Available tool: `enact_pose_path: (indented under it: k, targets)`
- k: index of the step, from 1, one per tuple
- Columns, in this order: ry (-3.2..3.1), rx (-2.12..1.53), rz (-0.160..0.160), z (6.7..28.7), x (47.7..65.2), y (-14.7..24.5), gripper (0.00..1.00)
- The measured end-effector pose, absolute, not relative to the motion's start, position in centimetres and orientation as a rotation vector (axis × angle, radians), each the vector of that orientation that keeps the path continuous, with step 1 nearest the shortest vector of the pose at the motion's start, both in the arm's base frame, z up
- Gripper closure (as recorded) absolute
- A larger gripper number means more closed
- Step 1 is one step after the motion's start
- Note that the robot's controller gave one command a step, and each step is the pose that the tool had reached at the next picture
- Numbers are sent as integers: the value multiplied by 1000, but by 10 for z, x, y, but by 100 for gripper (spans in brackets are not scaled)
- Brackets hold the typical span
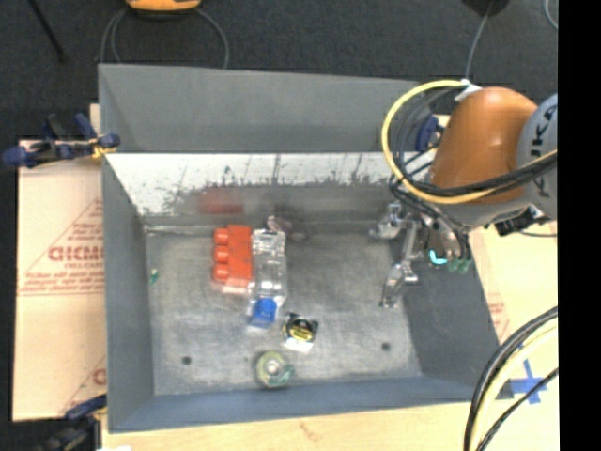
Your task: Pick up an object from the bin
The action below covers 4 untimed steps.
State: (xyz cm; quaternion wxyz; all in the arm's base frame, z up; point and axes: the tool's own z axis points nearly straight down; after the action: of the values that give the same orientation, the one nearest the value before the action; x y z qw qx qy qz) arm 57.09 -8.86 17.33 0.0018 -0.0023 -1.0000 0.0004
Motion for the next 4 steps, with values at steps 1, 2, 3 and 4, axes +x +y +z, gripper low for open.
enact_pose_path:
  k: [1,2,3,4]
  targets:
    - [-3142,-172,-4,124,611,-37,0]
    - [-3106,-477,-6,126,588,34,0]
    - [-3140,35,1,100,543,73,0]
    - [-3142,34,1,101,543,73,100]
